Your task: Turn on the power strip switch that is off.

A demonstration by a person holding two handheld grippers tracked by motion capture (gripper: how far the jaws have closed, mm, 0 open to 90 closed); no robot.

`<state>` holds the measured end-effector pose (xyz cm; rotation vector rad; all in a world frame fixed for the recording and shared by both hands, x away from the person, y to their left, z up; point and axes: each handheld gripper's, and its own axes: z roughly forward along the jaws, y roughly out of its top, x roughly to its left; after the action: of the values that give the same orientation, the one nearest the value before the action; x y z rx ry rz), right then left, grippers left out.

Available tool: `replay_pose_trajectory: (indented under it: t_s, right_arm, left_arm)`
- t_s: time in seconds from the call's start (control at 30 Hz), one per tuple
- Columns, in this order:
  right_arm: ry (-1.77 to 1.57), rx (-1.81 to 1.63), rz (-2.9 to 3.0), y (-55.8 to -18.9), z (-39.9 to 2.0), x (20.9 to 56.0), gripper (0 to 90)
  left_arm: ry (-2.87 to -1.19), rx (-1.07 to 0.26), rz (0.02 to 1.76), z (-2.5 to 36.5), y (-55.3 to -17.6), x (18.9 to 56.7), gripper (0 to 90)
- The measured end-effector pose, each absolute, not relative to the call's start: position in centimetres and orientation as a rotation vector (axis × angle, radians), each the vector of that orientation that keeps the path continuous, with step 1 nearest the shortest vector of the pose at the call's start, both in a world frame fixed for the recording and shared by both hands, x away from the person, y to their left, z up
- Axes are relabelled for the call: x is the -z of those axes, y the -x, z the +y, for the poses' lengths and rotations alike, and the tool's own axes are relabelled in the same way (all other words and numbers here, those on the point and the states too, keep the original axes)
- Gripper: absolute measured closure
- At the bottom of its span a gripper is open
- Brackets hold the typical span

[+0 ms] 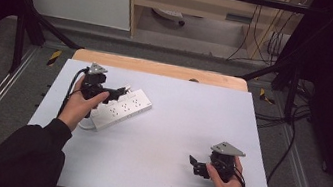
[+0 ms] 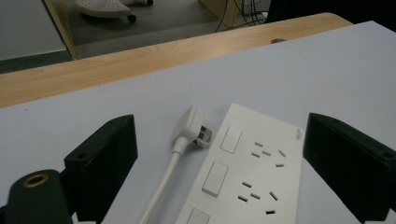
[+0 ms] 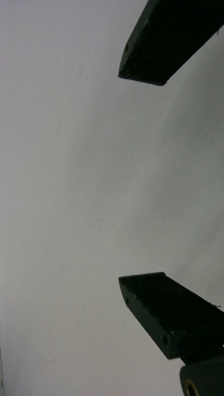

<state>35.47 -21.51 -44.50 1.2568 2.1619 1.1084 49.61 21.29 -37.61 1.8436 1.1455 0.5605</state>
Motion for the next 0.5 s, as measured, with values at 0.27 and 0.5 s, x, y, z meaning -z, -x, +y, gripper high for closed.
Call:
replay_pose_trajectory:
  t_s: [0.27, 0.5]
  right_arm:
    - [-1.258, -1.110, 2.161, -35.47, -21.49, 44.50, 3.1]
    - [-1.254, -1.105, 2.161, -35.45, -21.45, 44.51, 3.1]
  left_arm:
    - [-1.848, -0.546, 1.142, 20.97, -49.88, 37.89, 10.2]
    - [-1.836, -0.523, 1.145, 20.89, -50.14, 38.22, 10.2]
